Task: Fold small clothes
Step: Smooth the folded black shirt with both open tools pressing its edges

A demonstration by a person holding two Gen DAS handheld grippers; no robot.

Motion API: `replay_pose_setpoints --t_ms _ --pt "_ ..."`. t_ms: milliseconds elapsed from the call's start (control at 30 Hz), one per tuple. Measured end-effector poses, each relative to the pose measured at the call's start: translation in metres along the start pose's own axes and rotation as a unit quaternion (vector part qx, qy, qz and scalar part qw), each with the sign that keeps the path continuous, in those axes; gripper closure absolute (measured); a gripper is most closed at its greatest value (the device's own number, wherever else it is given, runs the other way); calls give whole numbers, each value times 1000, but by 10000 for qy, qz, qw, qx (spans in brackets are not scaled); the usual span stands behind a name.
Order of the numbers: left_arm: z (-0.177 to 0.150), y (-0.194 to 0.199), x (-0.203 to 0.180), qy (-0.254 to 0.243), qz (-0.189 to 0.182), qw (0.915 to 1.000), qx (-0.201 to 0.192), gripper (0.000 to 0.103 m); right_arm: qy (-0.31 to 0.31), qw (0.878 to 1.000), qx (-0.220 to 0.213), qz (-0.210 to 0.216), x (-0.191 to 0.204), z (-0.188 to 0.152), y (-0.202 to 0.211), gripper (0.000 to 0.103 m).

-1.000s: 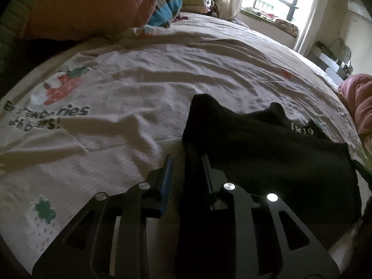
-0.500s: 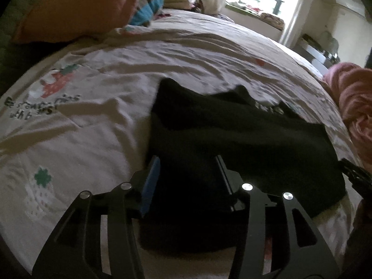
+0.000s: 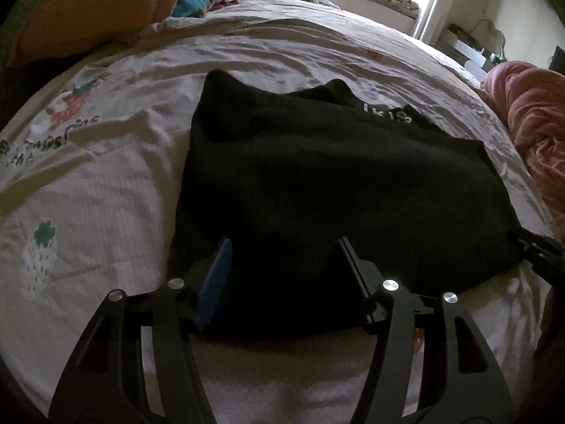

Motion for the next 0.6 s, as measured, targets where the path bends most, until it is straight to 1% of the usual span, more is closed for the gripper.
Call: replay_pose_setpoints --t_ms 100,433,600 --pt "-3 2 0 44 -31 10000 -6 51 -118 9999 52 32 -5 -4 0 69" --pt "-8 5 0 79 -82 9999 9 51 -185 9998 108 42 -9 -15 5 69" --pt "-7 14 3 199 -204 9996 -49 49 -177 9998 73 93 -8 -17 11 62"
Point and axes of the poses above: each gripper's, at about its wrist camera, not at the fingertips, and y roughly against the way its jaws point, x to its left, z to its top, the point moved 1 cm from there along -y, roughly the way its jaws point, and after that the axes turned 7 degrees about -y, right-handed, at the moved point
